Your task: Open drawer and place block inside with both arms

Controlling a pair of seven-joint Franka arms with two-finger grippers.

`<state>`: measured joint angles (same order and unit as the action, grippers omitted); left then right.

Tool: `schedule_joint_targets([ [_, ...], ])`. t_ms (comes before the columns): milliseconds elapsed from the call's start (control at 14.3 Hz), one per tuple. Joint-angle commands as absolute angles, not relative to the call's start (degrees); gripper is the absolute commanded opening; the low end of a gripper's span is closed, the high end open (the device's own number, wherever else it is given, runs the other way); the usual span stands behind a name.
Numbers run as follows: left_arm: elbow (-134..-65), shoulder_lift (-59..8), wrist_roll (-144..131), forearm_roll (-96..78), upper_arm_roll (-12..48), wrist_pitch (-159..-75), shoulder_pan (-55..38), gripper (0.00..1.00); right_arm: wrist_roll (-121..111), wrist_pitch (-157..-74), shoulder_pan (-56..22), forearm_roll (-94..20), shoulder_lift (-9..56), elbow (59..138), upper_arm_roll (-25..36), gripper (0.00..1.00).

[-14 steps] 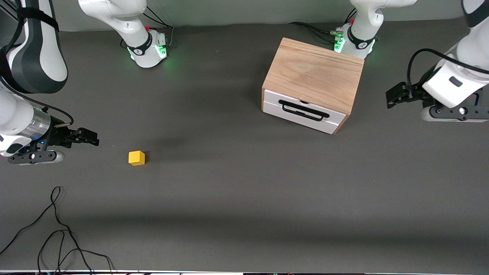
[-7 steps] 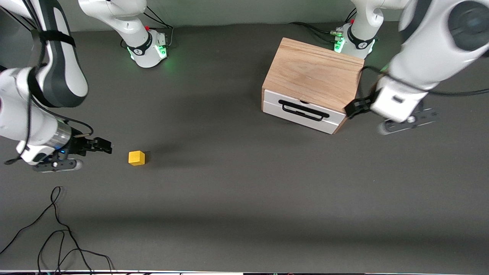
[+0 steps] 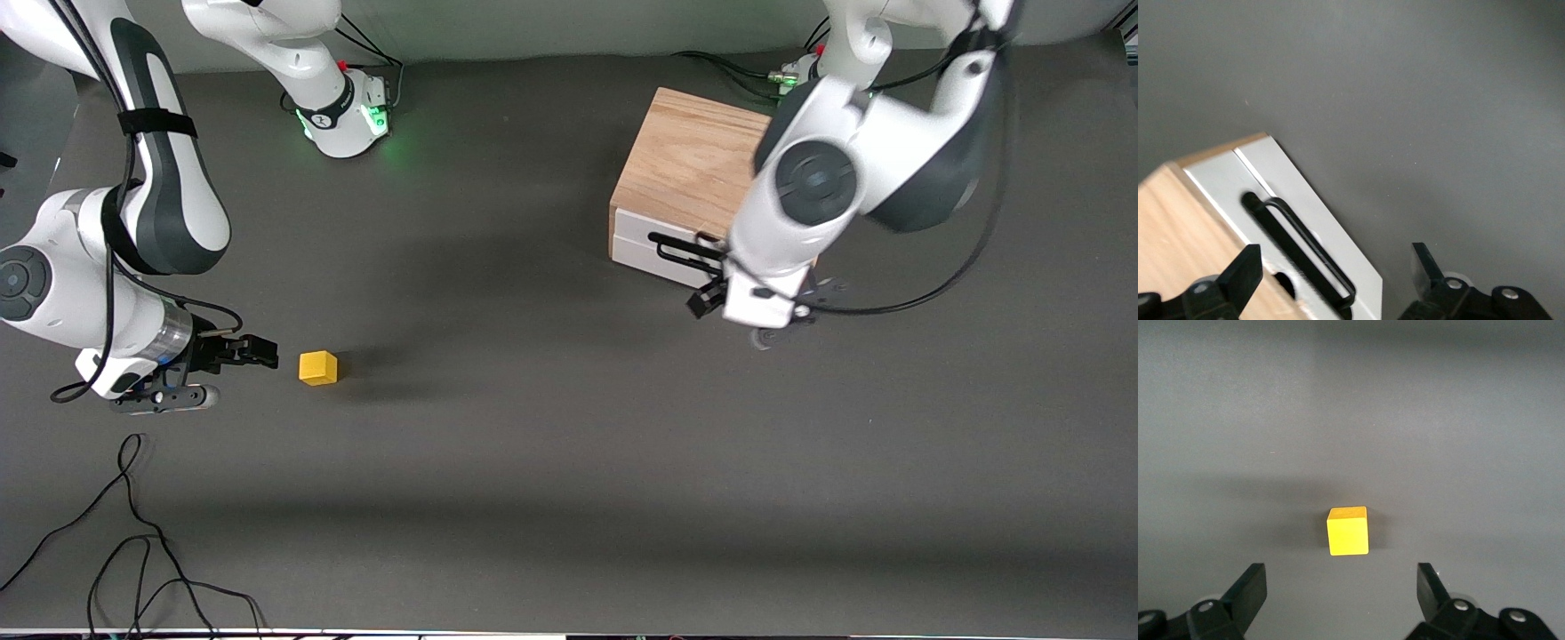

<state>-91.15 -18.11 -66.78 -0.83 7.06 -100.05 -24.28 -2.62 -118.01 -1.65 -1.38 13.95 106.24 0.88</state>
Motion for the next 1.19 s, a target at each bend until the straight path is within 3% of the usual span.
schedule_joint_targets([
  [0,-94.72,-19.51,-77.39,-0.18,6.24,-104.91,-27.06,0.99,-2.90,-119.18,-2.28,-2.29,12.13,107.58,1.05,1.00],
  [140,-99.91,-19.42,-81.90,2.27,6.24,-109.24,-28.47,0.99,-2.90,-120.93,-2.90,-2.37,11.87,108.54,1.14,1.00],
  [420,-104.84,-18.90,-82.18,2.81,6.24,-109.69,-28.30,0.99,-2.90,-127.17,-2.90,-2.37,9.41,114.42,1.14,1.00],
  [1121,-109.95,-19.60,-82.27,2.72,6.24,-112.50,-27.95,0.99,-3.08,-129.99,-2.81,-2.29,10.55,117.51,1.32,1.00],
])
